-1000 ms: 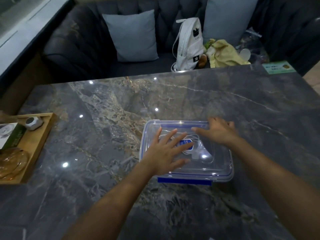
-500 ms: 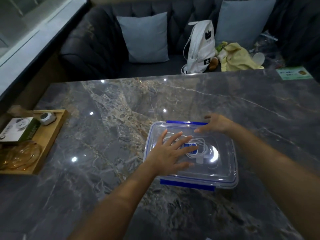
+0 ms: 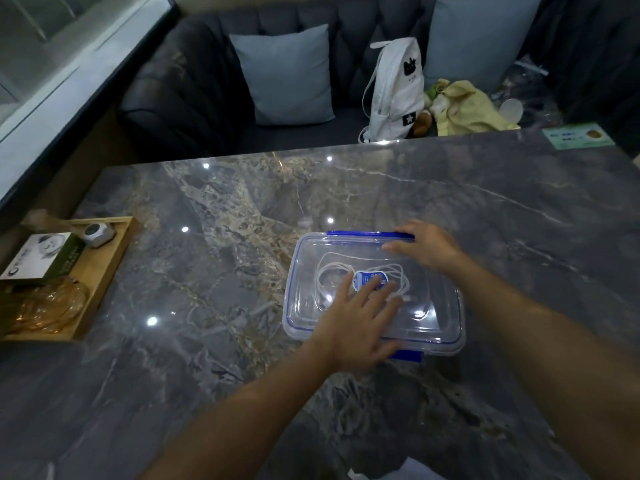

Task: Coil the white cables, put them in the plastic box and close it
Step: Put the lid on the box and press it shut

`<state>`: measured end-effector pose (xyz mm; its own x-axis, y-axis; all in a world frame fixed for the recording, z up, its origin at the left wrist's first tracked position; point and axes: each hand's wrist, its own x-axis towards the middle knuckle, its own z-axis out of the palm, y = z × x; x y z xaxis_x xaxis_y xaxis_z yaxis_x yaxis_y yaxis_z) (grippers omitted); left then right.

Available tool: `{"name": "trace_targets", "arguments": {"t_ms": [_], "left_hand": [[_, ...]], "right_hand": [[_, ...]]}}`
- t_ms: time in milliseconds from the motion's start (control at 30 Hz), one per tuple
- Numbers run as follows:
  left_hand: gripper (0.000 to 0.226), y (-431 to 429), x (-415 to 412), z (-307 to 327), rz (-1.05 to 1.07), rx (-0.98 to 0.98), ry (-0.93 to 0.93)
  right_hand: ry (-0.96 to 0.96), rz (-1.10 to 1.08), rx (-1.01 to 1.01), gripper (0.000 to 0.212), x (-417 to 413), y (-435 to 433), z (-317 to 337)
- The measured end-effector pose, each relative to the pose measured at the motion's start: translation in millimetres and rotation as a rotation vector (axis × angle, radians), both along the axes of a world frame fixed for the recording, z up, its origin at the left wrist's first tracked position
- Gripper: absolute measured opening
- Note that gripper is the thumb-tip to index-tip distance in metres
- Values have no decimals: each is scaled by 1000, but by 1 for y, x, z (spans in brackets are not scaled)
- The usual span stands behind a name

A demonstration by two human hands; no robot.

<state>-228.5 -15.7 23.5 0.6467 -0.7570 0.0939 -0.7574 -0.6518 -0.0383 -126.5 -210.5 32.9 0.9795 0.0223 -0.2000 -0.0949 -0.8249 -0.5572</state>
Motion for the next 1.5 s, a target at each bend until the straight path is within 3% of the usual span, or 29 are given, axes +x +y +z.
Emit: {"name": "trace_targets", "arguments": {"t_ms": [100, 467, 567, 733, 1000, 1167, 1300, 1400, 1500], "left_hand": [[81, 8, -6, -7, -130, 155, -71], [95, 1, -22, -8, -29, 277, 25], [93, 0, -23, -4, -44, 248, 65], [68, 7, -13, 14, -75, 163, 177], [53, 5, -17, 12, -174, 82, -84], [37, 11, 0, 21, -161, -90, 146], [28, 13, 1, 23, -117, -209, 137], [28, 13, -6, 18, -111, -281, 115], [41, 19, -3, 14, -144, -202, 100]], "right_hand": [[-18, -14, -6, 56, -2, 2, -1], [-48, -20, -29, 51, -6, 3, 0], [-43, -36, -13, 51, -7, 3, -2], [-1, -78, 65, 46, -5, 1, 0], [-5, -110, 109, 39, -2, 4, 0], [-31, -101, 72, 36, -3, 5, 1], [-50, -90, 22, 39, -2, 6, 2], [-71, -80, 12, 39, -3, 6, 2], [-72, -77, 29, 39, -3, 6, 2]]}}
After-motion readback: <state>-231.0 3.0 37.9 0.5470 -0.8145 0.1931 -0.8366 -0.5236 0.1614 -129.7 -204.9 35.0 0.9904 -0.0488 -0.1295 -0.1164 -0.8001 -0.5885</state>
